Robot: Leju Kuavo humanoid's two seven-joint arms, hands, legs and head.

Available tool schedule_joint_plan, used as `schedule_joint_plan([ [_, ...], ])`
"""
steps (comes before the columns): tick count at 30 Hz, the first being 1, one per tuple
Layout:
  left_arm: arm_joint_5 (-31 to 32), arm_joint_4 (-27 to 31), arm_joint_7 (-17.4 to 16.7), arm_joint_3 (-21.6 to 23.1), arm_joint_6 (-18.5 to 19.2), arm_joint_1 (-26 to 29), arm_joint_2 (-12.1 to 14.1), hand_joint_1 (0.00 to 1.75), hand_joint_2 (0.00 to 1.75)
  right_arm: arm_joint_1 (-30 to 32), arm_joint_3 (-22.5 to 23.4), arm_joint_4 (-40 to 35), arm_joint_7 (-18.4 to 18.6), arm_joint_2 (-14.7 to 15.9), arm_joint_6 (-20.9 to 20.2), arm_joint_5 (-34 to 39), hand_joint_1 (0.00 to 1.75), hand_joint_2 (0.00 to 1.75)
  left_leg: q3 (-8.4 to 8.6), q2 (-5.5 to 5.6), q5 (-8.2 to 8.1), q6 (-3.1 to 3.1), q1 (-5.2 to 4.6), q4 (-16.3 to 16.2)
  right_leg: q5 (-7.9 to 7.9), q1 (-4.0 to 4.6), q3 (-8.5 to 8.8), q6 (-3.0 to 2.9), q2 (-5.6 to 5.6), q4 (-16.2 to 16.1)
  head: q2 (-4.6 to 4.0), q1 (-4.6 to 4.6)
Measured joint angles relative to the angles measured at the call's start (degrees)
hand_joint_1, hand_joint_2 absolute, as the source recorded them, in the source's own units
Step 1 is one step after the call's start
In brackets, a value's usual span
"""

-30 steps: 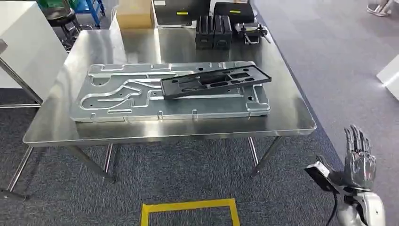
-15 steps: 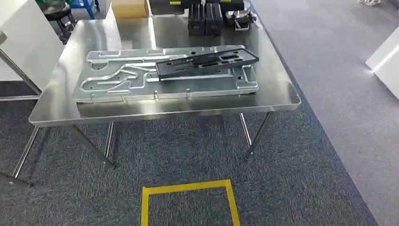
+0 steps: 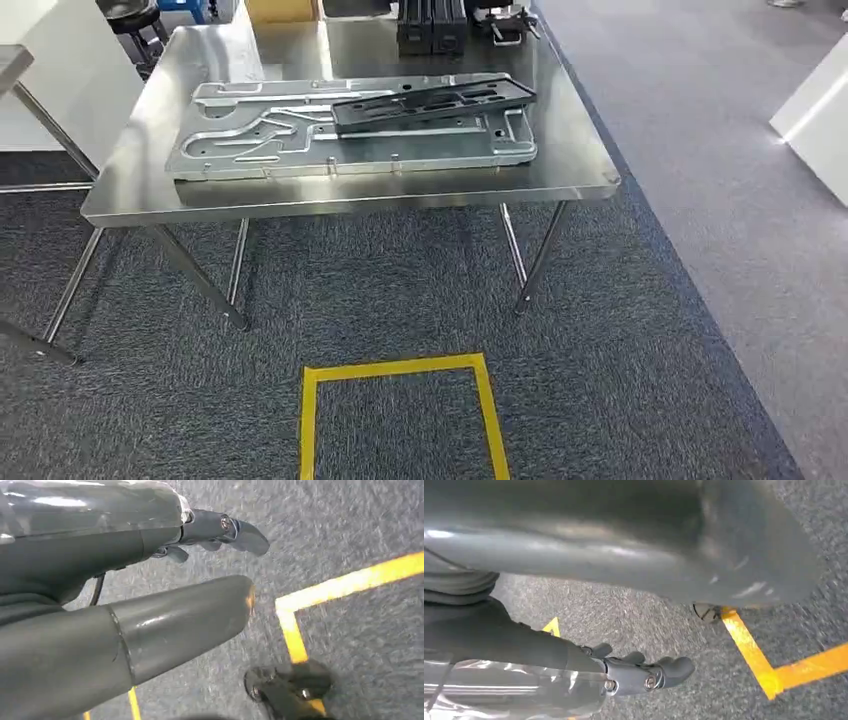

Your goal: Take the parts from the cabinet and place them on the table.

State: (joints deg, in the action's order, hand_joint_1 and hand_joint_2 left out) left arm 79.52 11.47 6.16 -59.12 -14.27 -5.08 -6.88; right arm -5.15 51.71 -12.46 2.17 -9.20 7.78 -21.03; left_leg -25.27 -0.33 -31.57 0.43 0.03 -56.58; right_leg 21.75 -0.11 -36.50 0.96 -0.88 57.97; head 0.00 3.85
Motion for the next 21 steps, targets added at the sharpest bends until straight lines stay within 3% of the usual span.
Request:
schedule_joint_plan([
  [2, 0.35, -0.02, 0.02, 0.18, -0.02, 0.08, 0.0, 0.0, 0.0, 0.06, 0.04, 0.3, 2.51, -0.24, 1.37, -1.73, 0.0, 0.0, -0.84, -0.3, 1.49, 1.05, 0.39, 0.47, -0.68, -0.09, -0.52, 0.67, 0.3, 0.04, 0.0, 0.0],
  [3, 0.56, 0.0, 0.02, 0.31, -0.09, -0.1, 0.02, 0.0, 0.0, -0.05, -0.24, 0.39, 2.95, -0.46, 1.35, -3.71, 0.0, 0.0, -1.63, -0.45, 2.21, 1.39, 0.29, 0.4, 1.98, -0.25, -1.06, 1.0, 0.56, 1.16, 0.0, 0.0],
  [4, 0.96, 0.0, 0.0, 0.52, -0.09, -0.23, 0.04, 0.0, 0.0, 0.02, -1.41, 0.55, 3.25, -0.81, 1.35, -7.12, 0.0, 0.0, -2.59, -0.47, 2.93, 1.94, 0.29, 0.4, 6.29, -0.34, -1.92, 1.31, 0.63, 4.33, 0.0, 0.0],
  [5, 1.29, 0.0, -0.2, 0.72, -0.04, -0.29, 0.02, 0.0, 0.0, 0.06, -2.92, 0.7, 3.47, -1.05, 1.55, -11.67, 0.0, 0.0, -3.45, -0.44, 3.62, 1.94, 0.22, 0.36, 9.82, -0.46, -2.78, 1.58, 0.65, 8.28, 0.0, 0.0],
  [6, 1.7, 0.0, -0.76, 1.03, 0.0, -0.28, -0.04, 0.0, 0.0, 0.03, -5.7, 0.83, 3.79, -1.18, 2.11, -17.95, 0.0, 0.0, -4.36, -0.47, 4.35, 1.94, 0.13, 0.3, 12.54, -0.53, -3.65, 1.84, 0.65, 12.91, 0.0, 0.0],
  [7, 2.06, 0.0, -1.21, 1.18, 0.07, -0.25, -0.11, 0.0, 0.0, -0.06, -7.86, 0.87, 4.13, -1.4, 2.45, -21.75, 0.0, 0.0, -5.22, -0.53, 4.97, 1.84, 0.08, 0.13, 13.21, -0.61, -3.99, 1.98, 0.65, 15.95, 0.0, 0.0],
  [8, 2.46, 0.0, -1.81, 1.48, 0.07, -0.28, -0.2, 0.0, 0.0, -0.13, -11.87, 0.9, 4.64, -1.55, 2.86, -27.2, 0.0, 0.0, -6.19, -0.68, 5.61, 1.76, 0.05, -0.08, 12.12, -0.67, -3.47, 2.04, 0.63, 17.38, 0.0, 0.0],
  [9, 2.78, 0.0, -2.25, 1.71, 0.09, -0.3, -0.26, 0.0, 0.0, -0.24, -14.52, 0.9, 5.42, -1.62, 3.15, -30.04, 0.0, 1.75, -7.2, -0.77, 6.21, 1.67, 0.05, -0.37, 10.15, -0.68, -1.87, 1.98, 0.64, 16.41, 0.0, 0.0],
  [10, 2.99, 0.0, -2.58, 2.01, 0.11, -0.31, -0.33, 0.0, 0.0, -0.39, -17.02, 0.9, 6.45, -1.62, 3.54, -32.09, 0.0, 1.75, -8.25, -0.77, 6.8, 1.56, 0.04, -0.59, 7.9, -0.67, 1.11, 1.83, 0.64, 13.08, 0.0, 0.0],
  [11, 3.15, 0.0, -2.91, 2.18, 0.13, -0.3, -0.37, 0.0, 0.0, -0.53, -19.68, 0.9, 7.81, -1.62, 3.97, -32.74, 0.0, 1.75, -9.05, -0.73, 7.38, 1.4, 0.02, -0.76, 6.84, -0.63, 5.0, 1.5, 0.65, 8.04, 0.0, 0.0],
  [12, 3.17, 0.0, -2.97, 2.3, 0.15, -0.3, -0.39, 0.0, 0.0, -0.59, -21.01, 0.9, 8.59, -1.6, 4.24, -32.65, 0.0, 1.75, -9.43, -0.65, 7.94, 1.21, 0.01, -0.92, 7.7, -0.52, 9.37, 1.02, 0.7, 2.34, 0.0, 0.02],
  [13, 3.15, 0.0, -3.02, 2.47, 0.22, -0.15, -0.48, 0.0, 0.0, -0.56, -21.98, 0.9, 9.17, -1.51, 4.54, -32.41, 0.0, 1.75, -9.85, -0.54, 8.39, 0.8, -0.26, -1.0, 9.39, -0.02, 12.21, 0.57, 0.67, -2.9, 0.0, 0.0],
  [16, 3.15, 0.0, -2.84, 2.51, 0.28, -0.12, -0.5, 0.0, 0.0, 0.04, -23.3, 0.92, 10.51, -1.44, 4.57, -31.93, 0.0, 1.75, -10.29, -0.67, 10.32, -0.24, 0.14, -0.26, 8.68, 0.35, 11.38, -0.4, 0.71, -3.29, 0.0, 0.02],
  [20, 3.15, 0.0, -2.84, 2.51, 0.28, -0.11, -0.5, 0.0, 0.0, 0.05, -23.3, 0.92, 10.51, -1.44, 4.57, -31.93, 0.0, 1.75, -10.29, -0.67, 10.38, -0.28, 0.13, -0.21, 8.62, 0.36, 11.33, -0.45, 0.71, -3.3, 0.0, 0.02],
  [21, 3.15, 0.0, -2.71, 2.51, 0.28, 0.04, -0.5, 0.0, 0.0, 0.22, -23.65, 0.92, 11.03, -1.42, 4.57, -31.74, 0.0, 1.75, -10.41, -0.61, 10.86, -0.61, 0.01, -0.02, 7.94, 0.15, 11.0, -0.87, 0.67, -3.76, 0.0, 0.0],
])
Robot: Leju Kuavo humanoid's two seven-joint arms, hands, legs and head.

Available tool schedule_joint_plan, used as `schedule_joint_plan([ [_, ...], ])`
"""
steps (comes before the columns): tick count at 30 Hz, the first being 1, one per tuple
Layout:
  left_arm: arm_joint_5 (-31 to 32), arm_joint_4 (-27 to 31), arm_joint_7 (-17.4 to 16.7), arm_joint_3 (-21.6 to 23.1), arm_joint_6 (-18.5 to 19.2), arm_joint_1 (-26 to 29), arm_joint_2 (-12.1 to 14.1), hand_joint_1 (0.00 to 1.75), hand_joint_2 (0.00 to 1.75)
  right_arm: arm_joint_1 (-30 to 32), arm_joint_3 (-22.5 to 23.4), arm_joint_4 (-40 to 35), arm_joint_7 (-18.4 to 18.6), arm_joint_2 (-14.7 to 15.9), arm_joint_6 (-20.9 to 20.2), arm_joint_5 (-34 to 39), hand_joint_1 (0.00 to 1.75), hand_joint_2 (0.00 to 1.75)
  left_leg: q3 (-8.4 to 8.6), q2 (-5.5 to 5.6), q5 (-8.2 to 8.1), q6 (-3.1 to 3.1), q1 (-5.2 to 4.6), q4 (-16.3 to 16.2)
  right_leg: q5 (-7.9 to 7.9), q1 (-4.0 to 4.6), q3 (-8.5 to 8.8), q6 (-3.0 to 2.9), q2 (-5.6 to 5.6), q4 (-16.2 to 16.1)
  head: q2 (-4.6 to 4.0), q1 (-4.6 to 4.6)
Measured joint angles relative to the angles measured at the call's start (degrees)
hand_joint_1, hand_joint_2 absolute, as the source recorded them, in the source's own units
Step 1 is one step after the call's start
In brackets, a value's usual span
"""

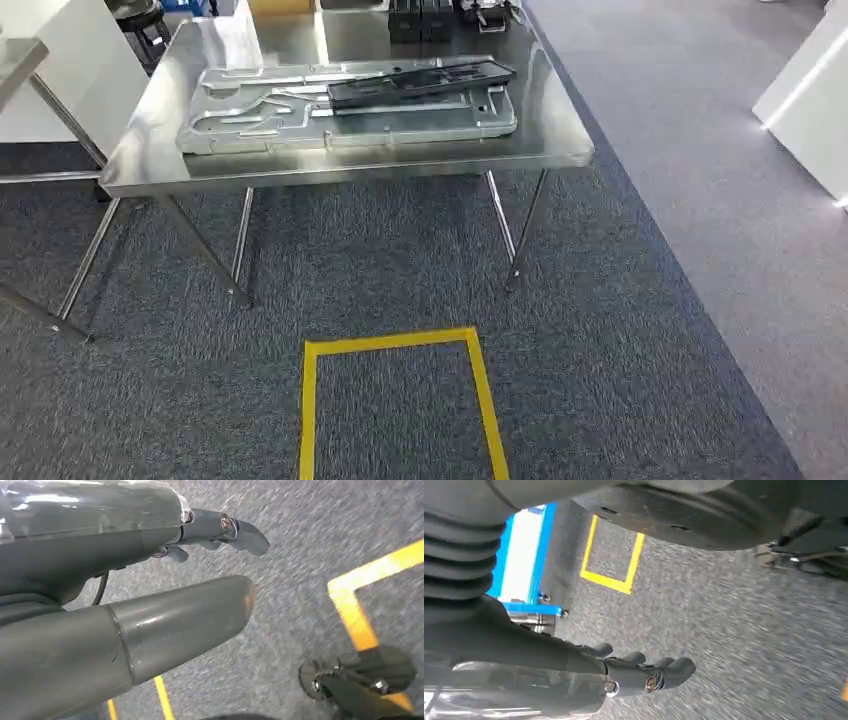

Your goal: Take the parts from the cabinet and place them on the table.

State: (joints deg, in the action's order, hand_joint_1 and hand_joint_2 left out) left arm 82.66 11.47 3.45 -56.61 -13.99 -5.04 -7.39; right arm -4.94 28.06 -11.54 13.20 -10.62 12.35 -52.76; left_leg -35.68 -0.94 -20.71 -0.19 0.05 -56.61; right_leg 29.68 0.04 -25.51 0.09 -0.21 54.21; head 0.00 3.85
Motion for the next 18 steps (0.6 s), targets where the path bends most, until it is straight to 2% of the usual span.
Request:
schedule_joint_plan([
  [1, 0.0, 0.0, 0.02, 0.02, 0.0, 0.05, -0.02, 0.0, 0.0, 0.13, -0.07, 0.07, 0.38, 0.0, 0.0, 0.11, 0.0, 1.75, -0.23, 0.14, -0.39, -0.21, 0.15, 0.18, -0.54, -0.47, -0.22, -0.33, -0.22, -0.28, 0.0, 0.0],
  [2, 0.04, 0.0, 0.09, 0.07, 0.0, 0.1, 0.0, 0.0, 0.0, 0.22, -0.24, 0.07, 0.66, 0.02, 0.11, 0.37, 0.0, 1.75, -1.63, 0.36, -4.79, -0.47, 0.21, -2.93, -1.58, -0.25, -1.4, -1.07, -0.39, -0.29, 0.0, 0.0],
  [3, 0.39, 0.0, -0.2, 0.33, 0.18, 0.25, 0.0, 0.0, 0.0, 0.33, -0.31, 0.07, 1.23, 0.04, 0.85, 0.66, 0.0, 1.75, -4.96, 0.4, -13.8, -0.92, 0.36, -16.01, -3.58, 0.07, -4.03, -1.46, -0.41, -0.09, 0.0, 0.02],
  [4, 0.66, 0.0, -0.41, 0.44, 0.2, 0.25, -0.02, 0.0, 0.0, 0.28, -0.35, 0.07, 1.3, 0.04, 1.03, 0.63, 0.0, 0.0, -4.92, 0.4, -13.83, -0.93, 0.38, -18.52, -4.21, 0.17, -4.93, -1.44, -0.42, 0.02, 0.0, 0.02],
  [5, 0.68, 0.0, -0.55, 0.52, 0.2, 0.24, -0.04, 0.0, 0.0, 0.17, -0.44, 0.07, 1.36, 0.04, 1.05, 0.52, 0.0, 0.0, -3.7, 0.4, -12.13, -0.9, 0.4, -18.68, -4.84, 0.24, -5.93, -1.35, -0.41, 0.24, 0.0, 0.02],
  [6, 0.74, 0.0, -0.68, 0.59, 0.2, 0.22, -0.04, 0.0, 0.0, 0.22, -0.53, 0.07, 1.36, 0.04, 1.05, 0.46, 0.0, 0.0, -1.32, 0.4, -9.72, -0.83, 0.39, -16.31, -5.32, 0.25, -6.88, -1.19, -0.44, 0.59, 0.0, 0.02],
  [7, 0.74, 0.0, -0.74, 0.66, 0.17, 0.2, -0.04, 0.0, 0.0, 0.26, -0.61, 0.07, 1.36, 0.04, 1.05, 0.44, 0.0, 0.0, 1.62, 0.4, -7.98, -0.73, 0.39, -12.6, -5.65, 0.24, -7.72, -1.05, -0.44, 0.97, 0.0, 0.02],
  [8, 0.74, 0.0, -1.07, 0.76, 0.07, 0.11, -0.04, 0.0, 0.0, 0.19, -0.81, 0.07, 1.36, 0.04, 1.05, 0.28, 0.0, 0.0, 5.92, 0.46, -7.43, -0.43, 0.39, -6.87, -6.02, 0.24, -8.53, -0.86, -0.4, 1.47, 0.0, 0.02],
  [9, 0.74, 0.0, -1.2, 0.81, -0.22, -0.03, -0.04, 0.0, 0.0, 0.15, -1.01, 0.07, 1.36, 0.04, 1.03, 0.26, 0.0, 0.0, 10.16, 0.52, -8.98, 0.04, 0.16, -1.35, -6.16, 0.41, -9.21, -0.64, -0.43, 1.92, 0.0, 0.02],
  [10, 0.74, 0.02, -1.2, 0.87, -0.59, -0.09, -0.04, 0.0, 0.0, 0.18, -1.16, 0.07, 1.36, 0.04, 1.01, 0.24, 0.0, 0.0, 11.4, 0.57, -9.88, 0.28, 0.0, 1.55, -6.48, 0.43, -9.54, -0.35, -0.5, 2.24, 0.0, 0.0],
  [12, -0.15, 0.02, -0.83, 0.85, -0.79, -0.11, -0.11, 0.0, 0.0, 0.3, -1.18, 0.07, 1.34, 0.09, 1.35, 0.0, 0.0, 0.0, 10.67, 0.58, -10.05, 0.68, -0.23, 1.78, -7.59, 0.3, -9.93, 0.31, -0.62, 2.18, 0.0, 0.02],
  [13, -0.55, 0.02, -0.5, 0.81, -0.79, 0.0, -0.13, 0.0, 0.0, 0.44, -1.2, 0.07, 0.74, 0.13, 1.83, -0.09, 0.0, 0.0, 10.35, 0.53, -9.44, 1.2, 0.03, 2.18, -8.1, 0.5, -9.99, 0.69, -0.54, 2.07, 0.0, 0.0],
  [14, -0.63, 0.0, -0.26, 0.79, -0.87, 0.06, -0.26, 0.0, 0.0, 0.46, -1.2, 0.07, -0.24, 0.35, 2.36, -0.02, 0.0, 0.0, 10.17, 0.23, -8.8, 1.68, 0.47, 2.44, -7.44, 0.35, -10.31, 1.02, -0.34, 2.31, 0.0, 0.0],
  [15, -1.01, 0.02, 0.24, 0.74, -1.16, -0.09, -0.28, 0.0, 0.0, 0.47, -1.2, 0.07, -2.08, 0.42, 2.67, 0.15, 0.0, 0.0, 9.66, 0.3, -8.5, 2.15, 0.43, 2.48, -4.99, 0.14, -11.31, 1.56, -0.07, 4.4, 0.0, 0.0],
  [16, -1.25, 0.02, 0.59, 0.72, -1.31, -0.21, -0.28, 0.0, 1.75, 0.47, -1.2, 0.07, -3.94, 0.5, 3.12, 0.18, 0.0, 0.0, 9.11, 0.22, -8.15, 2.5, 0.39, 2.43, -2.03, -0.06, -12.87, 1.96, 0.0, 8.58, 0.0, 0.0],
  [17, -1.27, 0.02, 0.68, 0.72, -1.38, -0.22, -0.33, 0.0, 1.75, 0.46, -1.2, 0.07, -5.2, 0.68, 3.3, 0.18, 0.0, 0.0, 8.61, 0.17, -7.83, 2.57, 0.36, 2.39, 0.42, -0.22, -14.56, 2.3, 0.02, 13.23, 0.0, 0.0],
  [18, -1.31, 0.02, 0.85, 0.7, -1.49, -0.14, -0.33, 0.0, 1.75, 0.35, -1.2, 0.07, -7.18, 0.72, 3.28, 0.15, 0.0, 1.75, 8.02, 0.14, -7.47, 2.51, 0.33, 2.25, 2.54, -0.34, -16.25, 2.59, 0.02, 18.1, 0.0, 0.0],
])
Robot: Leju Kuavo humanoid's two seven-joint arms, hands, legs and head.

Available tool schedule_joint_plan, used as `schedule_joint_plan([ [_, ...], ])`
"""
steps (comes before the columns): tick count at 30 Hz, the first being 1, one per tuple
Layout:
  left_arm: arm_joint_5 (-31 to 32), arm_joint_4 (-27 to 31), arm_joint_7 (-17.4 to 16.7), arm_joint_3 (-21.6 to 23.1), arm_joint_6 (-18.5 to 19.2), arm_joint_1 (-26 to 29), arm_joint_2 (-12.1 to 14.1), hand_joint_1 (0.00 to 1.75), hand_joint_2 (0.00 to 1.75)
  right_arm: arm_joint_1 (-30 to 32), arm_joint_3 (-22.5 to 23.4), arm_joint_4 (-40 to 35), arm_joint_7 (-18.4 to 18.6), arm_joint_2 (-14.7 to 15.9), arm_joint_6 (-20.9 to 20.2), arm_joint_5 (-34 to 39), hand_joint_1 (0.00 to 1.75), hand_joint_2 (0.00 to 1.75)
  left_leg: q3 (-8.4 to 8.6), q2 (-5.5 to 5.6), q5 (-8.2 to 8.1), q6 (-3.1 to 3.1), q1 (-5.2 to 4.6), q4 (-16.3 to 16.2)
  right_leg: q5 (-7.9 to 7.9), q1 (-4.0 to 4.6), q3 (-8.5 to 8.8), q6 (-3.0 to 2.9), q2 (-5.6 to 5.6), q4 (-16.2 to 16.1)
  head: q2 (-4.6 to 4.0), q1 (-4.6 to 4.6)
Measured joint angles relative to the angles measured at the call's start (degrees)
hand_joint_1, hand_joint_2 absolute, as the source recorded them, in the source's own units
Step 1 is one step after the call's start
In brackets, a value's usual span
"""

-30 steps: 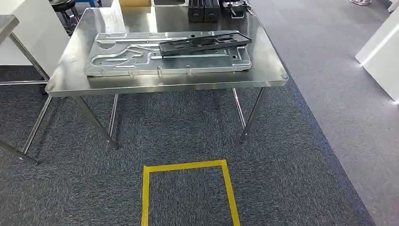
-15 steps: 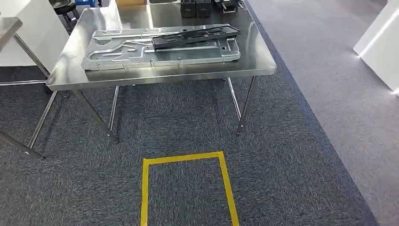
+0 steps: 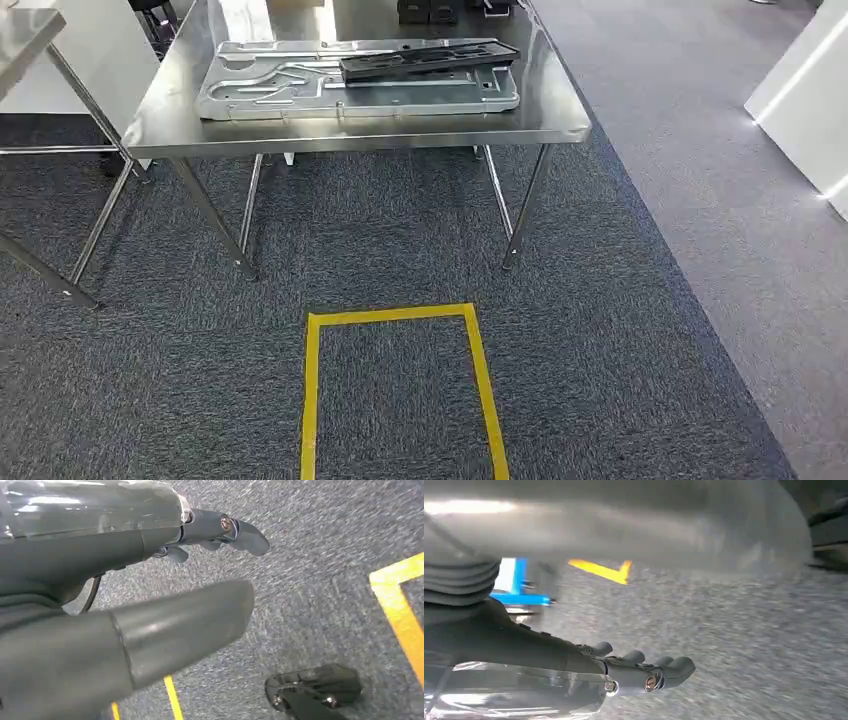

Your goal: Take the parts from the cabinet and place them on the table.

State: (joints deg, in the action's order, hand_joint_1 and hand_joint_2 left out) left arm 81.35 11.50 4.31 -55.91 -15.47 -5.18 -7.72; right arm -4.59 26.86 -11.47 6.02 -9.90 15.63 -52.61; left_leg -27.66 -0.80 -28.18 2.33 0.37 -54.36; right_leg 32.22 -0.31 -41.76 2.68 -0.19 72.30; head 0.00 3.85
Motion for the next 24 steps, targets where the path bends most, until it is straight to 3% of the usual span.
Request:
schedule_joint_plan([
  [1, 0.11, -0.02, -0.04, 0.0, -0.13, 0.06, 0.0, 0.0, 1.75, -0.27, 0.0, 0.0, -1.22, 0.0, -0.24, 0.0, 0.0, 1.75, -0.56, -0.1, 0.34, -0.07, 0.0, -0.18, 0.88, -0.15, -0.65, 0.19, -0.01, 2.71, 0.0, 0.0],
  [2, 0.18, 0.0, -0.63, 0.0, -0.2, 0.06, 0.0, 0.0, 1.75, -0.6, 0.0, 0.0, -2.39, 0.0, -0.65, 0.0, 0.0, 1.75, -0.97, -0.15, 0.59, -0.14, 0.01, -0.38, 0.38, -0.32, 0.24, 0.24, -0.02, 2.25, 0.0, 0.0],
  [3, 0.28, -0.02, -1.13, 0.0, -0.31, 0.04, -0.09, 0.0, 1.75, -0.97, 0.0, 0.0, -3.12, -0.02, -1.12, -0.07, 0.0, 1.75, -1.38, -0.15, 0.84, -0.25, 0.03, -0.63, -1.14, -0.47, 2.69, 0.24, -0.02, -0.92, 0.0, 0.02],
  [5, 0.03, 0.06, -1.83, 0.24, -0.33, -0.03, -0.11, 0.0, 1.75, -1.28, -0.26, 0.0, -4.93, -0.02, -3.05, -0.22, 0.0, 1.75, -1.8, -0.09, 1.02, -0.48, 0.04, -1.09, -4.83, -0.53, 10.03, -0.13, -0.04, -11.66, 0.0, 0.0],
  [6, -0.68, 0.37, -2.05, 0.85, -0.31, 0.03, -0.11, 0.0, 1.75, -1.24, -0.75, 0.0, -5.91, 0.0, -4.07, 0.05, 0.0, 1.75, -1.95, -0.07, 1.1, -0.67, -0.01, -1.23, -4.51, -0.42, 12.42, -0.61, -0.02, -15.85, 0.0, 0.0],
  [7, -1.95, 0.7, -2.1, 1.85, -0.17, 0.02, -0.09, 0.0, 1.75, -1.19, -1.28, 0.0, -6.26, 0.02, -4.7, 0.78, 0.0, 1.75, -2.29, -0.03, 1.12, -1.07, -0.38, -1.7, -4.34, -0.12, 12.78, -1.07, 0.03, -17.03, 0.0, 0.02],
  [10, -6.0, 1.29, -2.38, 4.04, 0.61, 0.19, 0.11, 0.0, 1.75, -0.76, -2.45, 0.0, -6.37, 0.13, -5.53, 3.39, 0.0, 1.75, -2.51, -0.03, 1.62, -1.97, -0.21, -1.49, -4.56, 0.13, 12.24, -2.03, 0.05, -16.48, 0.0, 0.02],
  [11, -7.73, 1.53, -2.42, 4.89, 0.87, 0.4, 0.32, 0.0, 1.75, -0.46, -2.99, -0.04, -6.39, 0.22, -5.73, 4.47, 0.0, 1.75, -2.68, 0.05, 1.18, -2.39, -0.31, -1.82, -5.06, -0.53, 12.36, -2.75, -0.1, -17.14, 0.0, 0.02],
  [12, -9.08, 1.64, -2.49, 5.64, 1.18, 0.75, 0.46, 0.0, 1.75, -0.31, -3.37, -0.18, -6.41, 0.33, -5.9, 5.34, 0.0, 1.75, -3.15, 0.22, -0.07, -2.54, -0.09, -3.09, -5.26, -0.38, 12.34, -3.16, -0.22, -17.29, 0.0, 0.02],
  [13, -10.65, 1.68, -2.56, 6.58, 1.44, 1.09, 0.59, 0.0, 1.75, -0.12, -3.78, -0.35, -6.44, 0.48, -6.17, 6.34, 0.0, 1.75, -4.68, 0.27, -2.57, -2.6, -0.07, -6.63, -5.39, -0.36, 12.06, -3.51, -0.24, -17.24, 0.0, 0.02],
  [14, -12.31, 1.68, -2.6, 7.56, 1.79, 1.64, 0.74, 0.0, 1.75, -0.04, -4.29, -0.63, -6.52, 0.57, -6.47, 7.41, 0.0, 0.0, -6.96, 0.28, -5.39, -2.75, -0.03, -11.9, -5.49, -0.25, 11.73, -3.63, -0.23, -17.11, 0.0, 0.02],
  [15, -13.84, 1.68, -2.67, 8.48, 2.14, 2.11, 0.81, 0.0, 0.0, 0.02, -4.77, -0.96, -6.59, 0.7, -6.6, 8.4, 0.0, 0.0, -8.99, 0.29, -7.42, -2.88, 0.0, -16.63, -5.55, -0.14, 11.43, -3.7, -0.22, -17.0, 0.0, 0.02],
  [16, -15.38, 1.68, -2.75, 9.48, 2.47, 2.67, 0.87, 0.0, 0.0, 0.1, -5.2, -1.29, -6.59, 0.81, -6.69, 9.27, 0.0, 0.0, -10.36, 0.28, -8.42, -2.99, 0.04, -19.99, -5.6, -0.05, 11.19, -3.72, -0.22, -16.82, 0.0, 0.02],
  [17, -16.75, 1.68, -2.78, 10.51, 2.69, 3.33, 0.92, 0.0, 0.0, 0.15, -5.62, -1.77, -6.61, 0.96, -6.93, 10.3, 0.0, 0.0, -10.42, 0.28, -7.98, -3.01, 0.13, -20.63, -5.61, -0.02, 11.02, -3.71, -0.21, -16.57, 0.0, 0.02],
  [18, -18.28, 1.68, -2.86, 11.28, 3.02, 4.06, 1.05, 0.0, 0.0, 0.13, -6.08, -2.32, -6.61, 1.09, -7.17, 11.28, 0.0, 0.0, -9.06, 0.28, -6.29, -3.0, 0.19, -18.32, -5.61, -0.01, 10.85, -3.7, -0.17, -16.3, 0.0, 0.02],
  [20, -21.3, 1.68, -2.91, 13.29, 3.58, 5.31, 1.36, 0.0, 0.0, 0.05, -7.01, -3.67, -6.61, 1.38, -7.61, 13.26, 0.0, 0.0, -3.61, 0.27, -1.44, -2.84, 0.33, -8.14, -5.48, -0.04, 10.57, -3.44, 0.0, -15.54, 0.0, 0.02],
  [21, -22.69, 1.68, -2.91, 14.21, 3.8, 5.72, 1.57, 0.0, 0.0, 0.03, -7.45, -4.18, -6.61, 1.47, -7.65, 14.14, 0.0, 0.0, -1.49, 0.3, -0.74, -2.6, 0.36, -3.89, -5.31, -0.02, 10.4, -3.13, -0.02, -15.11, 0.0, 0.02],
  [22, -24.27, 1.68, -2.93, 15.28, 4.2, 6.01, 1.66, 0.0, 0.0, 0.02, -7.84, -4.7, -6.61, 1.66, -7.89, 15.16, 0.0, 0.0, -1.46, 0.33, -1.3, -2.3, -0.05, -2.97, -5.12, 0.38, 10.14, -2.66, -0.05, -14.53, 0.0, 0.02],
  [24, -27.22, 1.68, -2.95, 17.29, 4.72, 6.66, 1.81, 0.0, 0.0, 0.27, -8.77, -5.47, -6.63, 2.08, -8.44, 17.12, 0.0, 0.0, -1.87, 0.65, -1.08, -1.65, -0.03, -3.27, -5.35, 0.26, 9.94, -2.08, -0.45, -14.67, 0.0, 0.0],
])
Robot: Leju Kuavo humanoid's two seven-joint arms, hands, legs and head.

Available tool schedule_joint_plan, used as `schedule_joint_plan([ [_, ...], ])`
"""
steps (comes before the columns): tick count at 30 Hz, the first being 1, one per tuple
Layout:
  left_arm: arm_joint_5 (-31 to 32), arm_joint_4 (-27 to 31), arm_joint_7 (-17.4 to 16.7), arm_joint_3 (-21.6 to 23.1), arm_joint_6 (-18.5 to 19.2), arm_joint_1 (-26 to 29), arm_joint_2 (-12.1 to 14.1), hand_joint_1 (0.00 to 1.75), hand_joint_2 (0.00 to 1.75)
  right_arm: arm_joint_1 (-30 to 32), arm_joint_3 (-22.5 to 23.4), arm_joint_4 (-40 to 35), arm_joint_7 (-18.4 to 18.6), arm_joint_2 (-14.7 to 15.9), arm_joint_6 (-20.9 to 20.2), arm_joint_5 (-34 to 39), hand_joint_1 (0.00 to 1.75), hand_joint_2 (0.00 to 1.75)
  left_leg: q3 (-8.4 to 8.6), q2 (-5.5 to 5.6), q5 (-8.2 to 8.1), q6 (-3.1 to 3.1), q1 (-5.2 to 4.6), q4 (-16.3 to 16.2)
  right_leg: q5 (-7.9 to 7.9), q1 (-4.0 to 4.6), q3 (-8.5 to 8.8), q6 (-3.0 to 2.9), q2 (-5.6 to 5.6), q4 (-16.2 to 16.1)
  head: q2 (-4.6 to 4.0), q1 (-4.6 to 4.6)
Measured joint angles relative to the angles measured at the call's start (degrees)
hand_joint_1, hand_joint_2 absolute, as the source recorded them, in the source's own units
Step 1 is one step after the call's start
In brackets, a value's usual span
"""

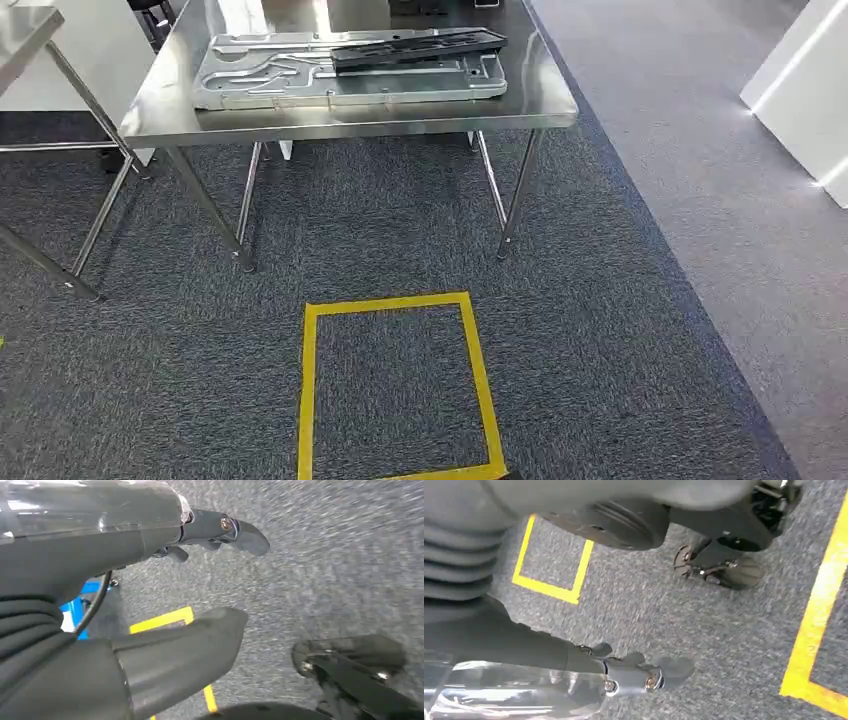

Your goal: Take the parts from the cabinet and place them on the table.

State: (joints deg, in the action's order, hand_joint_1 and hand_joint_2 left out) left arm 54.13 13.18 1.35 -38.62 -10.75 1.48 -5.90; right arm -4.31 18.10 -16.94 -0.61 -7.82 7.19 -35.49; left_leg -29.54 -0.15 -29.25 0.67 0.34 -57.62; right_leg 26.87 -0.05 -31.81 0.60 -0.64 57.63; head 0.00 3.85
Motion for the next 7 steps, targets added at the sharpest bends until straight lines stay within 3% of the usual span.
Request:
schedule_joint_plan([
  [2, -3.34, 0.0, -0.13, 2.18, 0.66, 0.67, 0.35, 0.0, 0.0, 0.42, -0.94, -0.52, 0.02, 0.44, -0.24, 2.14, 0.0, 0.0, -0.02, 0.34, 0.75, 0.98, 0.09, 0.53, -0.1, -0.14, -0.07, 0.87, -0.17, -0.01, 0.0, 0.02],
  [3, -4.81, 0.17, -0.13, 3.2, 0.83, 0.8, 0.53, 0.0, 0.0, 0.81, -1.39, -0.65, 0.02, 0.61, -0.48, 3.12, 0.0, 0.0, 0.01, 0.39, 1.07, 1.23, 0.22, 0.65, 0.84, -0.41, -0.31, 1.21, 0.06, 0.86, 0.0, 0.0],
  [5, -7.67, 0.81, -0.13, 5.14, 1.4, 0.85, 0.85, 0.0, 0.0, 1.87, -2.25, -0.7, 0.04, 1.01, -1.03, 5.01, 0.0, 0.0, -0.61, 0.67, 1.49, 1.75, 0.22, 0.64, 6.05, -0.46, -3.38, 1.61, 0.26, 8.02, 0.0, 0.02],
  [7, -10.62, 1.71, -0.13, 7.23, 1.99, 0.83, 1.07, 0.0, 0.0, 3.13, -3.17, -0.7, 0.07, 1.46, -1.27, 6.93, 0.0, 0.0, -1.14, 1.19, 1.74, 1.75, 0.11, 0.55, 9.72, -0.54, -7.03, 1.88, 0.38, 16.6, 0.0, 0.0],
])
